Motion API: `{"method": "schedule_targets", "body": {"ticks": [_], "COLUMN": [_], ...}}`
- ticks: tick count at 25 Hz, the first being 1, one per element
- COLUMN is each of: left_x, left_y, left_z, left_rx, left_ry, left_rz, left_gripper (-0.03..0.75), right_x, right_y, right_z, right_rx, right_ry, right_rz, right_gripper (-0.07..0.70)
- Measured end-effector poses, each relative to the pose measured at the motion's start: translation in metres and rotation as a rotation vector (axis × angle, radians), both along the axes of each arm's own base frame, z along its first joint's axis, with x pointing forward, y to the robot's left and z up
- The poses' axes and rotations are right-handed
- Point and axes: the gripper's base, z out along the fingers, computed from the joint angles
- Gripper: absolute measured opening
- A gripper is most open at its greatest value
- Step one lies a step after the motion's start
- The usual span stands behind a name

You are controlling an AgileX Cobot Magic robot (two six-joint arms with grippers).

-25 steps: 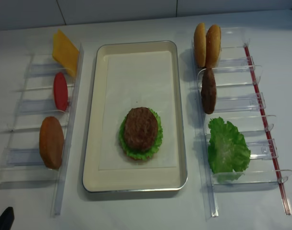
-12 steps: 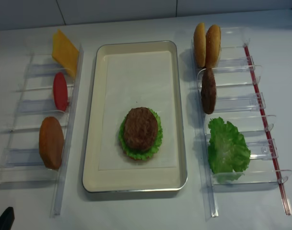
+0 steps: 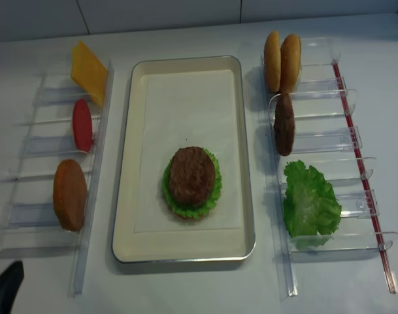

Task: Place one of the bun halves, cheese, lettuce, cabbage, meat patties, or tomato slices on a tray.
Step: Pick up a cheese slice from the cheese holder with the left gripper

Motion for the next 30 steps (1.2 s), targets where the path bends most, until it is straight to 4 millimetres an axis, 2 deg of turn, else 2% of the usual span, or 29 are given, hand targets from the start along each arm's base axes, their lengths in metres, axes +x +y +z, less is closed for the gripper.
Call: {"method": "schedule_targets", "body": {"ticks": [4, 10, 16, 24, 30], "left_x": [0.021, 0.053, 0.093, 0.169, 0.227], "left_y": [0.000, 0.001, 0.002, 0.003, 0.000], "left_z": [0.014, 0.029, 0.044, 0.062, 0.067], "left_rx": [-0.028, -0.035, -0.038, -0.038, -0.043], "left_ry": [-0.043, -0.013, 0.033, 0.102, 0.151], "left_rz": [0.024, 0.031, 0.034, 0.037, -0.012], "left_gripper": [0.358, 0.358, 0.332, 0.321, 0.314], "right_x": [0.000, 0.000, 0.000, 0.000, 0.000], "right_y": [0.000, 0.000, 0.000, 0.000, 0.000], "right_z": [0.000, 0.000, 0.000, 0.000, 0.000], "right_rx": [0.000, 0.000, 0.000, 0.000, 0.000], "right_ry": [0.000, 0.000, 0.000, 0.000, 0.000], "right_rz": [0.000, 0.000, 0.000, 0.000, 0.000], "right_gripper": [0.368, 0.368, 0.368, 0.368, 0.368]}}
